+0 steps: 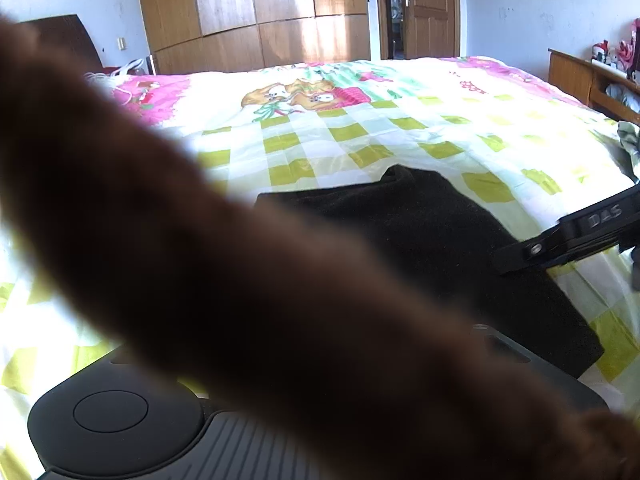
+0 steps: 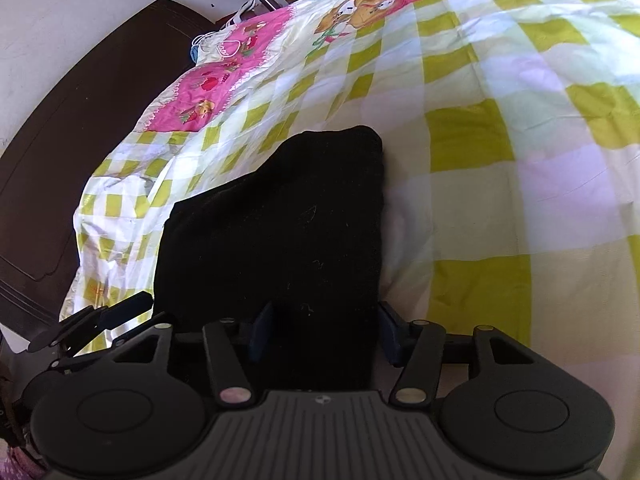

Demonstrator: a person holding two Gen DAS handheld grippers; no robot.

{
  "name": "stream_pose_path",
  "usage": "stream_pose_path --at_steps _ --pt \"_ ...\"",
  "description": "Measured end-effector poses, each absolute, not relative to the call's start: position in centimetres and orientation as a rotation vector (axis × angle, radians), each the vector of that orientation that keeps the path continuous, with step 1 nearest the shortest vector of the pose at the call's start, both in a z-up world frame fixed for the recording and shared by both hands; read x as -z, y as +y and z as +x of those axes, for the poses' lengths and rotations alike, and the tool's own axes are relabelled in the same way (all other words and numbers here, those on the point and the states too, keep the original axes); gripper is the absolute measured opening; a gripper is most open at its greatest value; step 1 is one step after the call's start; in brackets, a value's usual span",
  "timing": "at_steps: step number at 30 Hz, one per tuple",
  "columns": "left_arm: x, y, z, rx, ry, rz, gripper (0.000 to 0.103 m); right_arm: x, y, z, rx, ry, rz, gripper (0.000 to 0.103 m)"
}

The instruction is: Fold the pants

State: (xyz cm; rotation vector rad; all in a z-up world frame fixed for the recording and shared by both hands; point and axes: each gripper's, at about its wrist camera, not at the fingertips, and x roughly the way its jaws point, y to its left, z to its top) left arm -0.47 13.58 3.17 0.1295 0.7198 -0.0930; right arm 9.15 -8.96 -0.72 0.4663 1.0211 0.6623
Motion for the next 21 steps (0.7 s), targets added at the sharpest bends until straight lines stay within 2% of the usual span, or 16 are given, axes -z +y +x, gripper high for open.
stream_pose_path --at_steps 3,6,10,11,13,21 --pt "-3.5 13.7 -0.3 0.131 0.721 0.099 0.068 1.0 -8.1 9.6 -0.668 1.016 0.465 0.076" --pt "-2.0 13.5 0.4 0.112 0.74 0.146 0.069 1.0 -7.7 9.5 -0.675 1.006 0.426 0.073" --pt "-0.6 15.5 1.0 0.126 0.786 -0.001 0.072 0.8 -9.0 9.8 -0.685 1.012 0.464 0.052" --pt "-0.5 15.8 1.1 0.128 0.795 -0.031 0.07 0.7 -9.3 9.9 -0.693 1.012 0.471 0.047" --pt "-0.6 15.7 1.2 0.14 0.805 -0.061 0.064 0.5 -10.1 9.9 -0.691 1.012 0.468 0.045" --pt "-1.8 9.9 3.8 0.264 0.771 -0.034 0.062 -2.1 -16.5 12.3 -0.516 0.955 0.364 0.043"
